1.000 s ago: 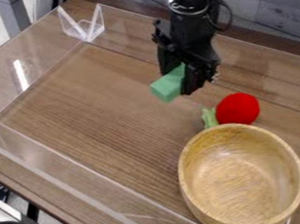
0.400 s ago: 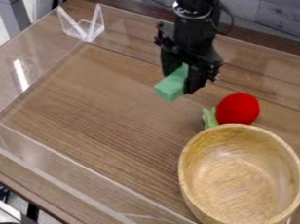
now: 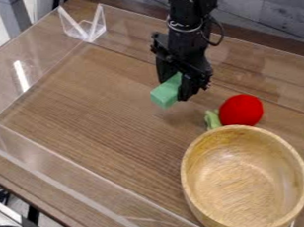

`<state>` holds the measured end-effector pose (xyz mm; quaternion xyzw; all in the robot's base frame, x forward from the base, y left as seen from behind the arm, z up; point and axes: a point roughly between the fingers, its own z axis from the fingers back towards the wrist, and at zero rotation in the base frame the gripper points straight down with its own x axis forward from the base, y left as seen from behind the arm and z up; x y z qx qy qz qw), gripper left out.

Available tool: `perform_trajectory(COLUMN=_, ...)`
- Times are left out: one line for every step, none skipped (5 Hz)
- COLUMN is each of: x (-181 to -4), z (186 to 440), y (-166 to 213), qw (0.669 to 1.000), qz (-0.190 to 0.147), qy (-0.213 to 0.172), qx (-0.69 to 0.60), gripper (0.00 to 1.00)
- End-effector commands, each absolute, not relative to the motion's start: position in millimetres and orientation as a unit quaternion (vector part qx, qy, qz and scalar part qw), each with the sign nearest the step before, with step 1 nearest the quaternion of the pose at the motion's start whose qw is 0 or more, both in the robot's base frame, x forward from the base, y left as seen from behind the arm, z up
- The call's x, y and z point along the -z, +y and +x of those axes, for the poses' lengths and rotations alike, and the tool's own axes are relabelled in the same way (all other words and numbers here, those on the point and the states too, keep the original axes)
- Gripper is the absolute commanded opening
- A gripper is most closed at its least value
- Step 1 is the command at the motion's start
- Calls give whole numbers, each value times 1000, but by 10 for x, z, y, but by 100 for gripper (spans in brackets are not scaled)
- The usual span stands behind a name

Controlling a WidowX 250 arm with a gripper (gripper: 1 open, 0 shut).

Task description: Remove the green stick from the brown bowl and put it on the table

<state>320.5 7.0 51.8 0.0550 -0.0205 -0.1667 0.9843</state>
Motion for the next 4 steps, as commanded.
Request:
perform_trajectory(x=-575, z=3285, y=56, qw=990, qz=46, qy=-36, qx=130, gripper=100)
perform_trajectory(x=-713, z=3319, y=73, qw=994, qz=36, qy=-49, qx=93, gripper=100)
perform_trajectory(x=-891, z=3318, y=129, qw=996, qz=25, qy=-59, qx=54, gripper=100)
perform_trajectory(x=-1112, z=3301, y=195, qw=997, qz=15, qy=-74, qx=16, gripper=100)
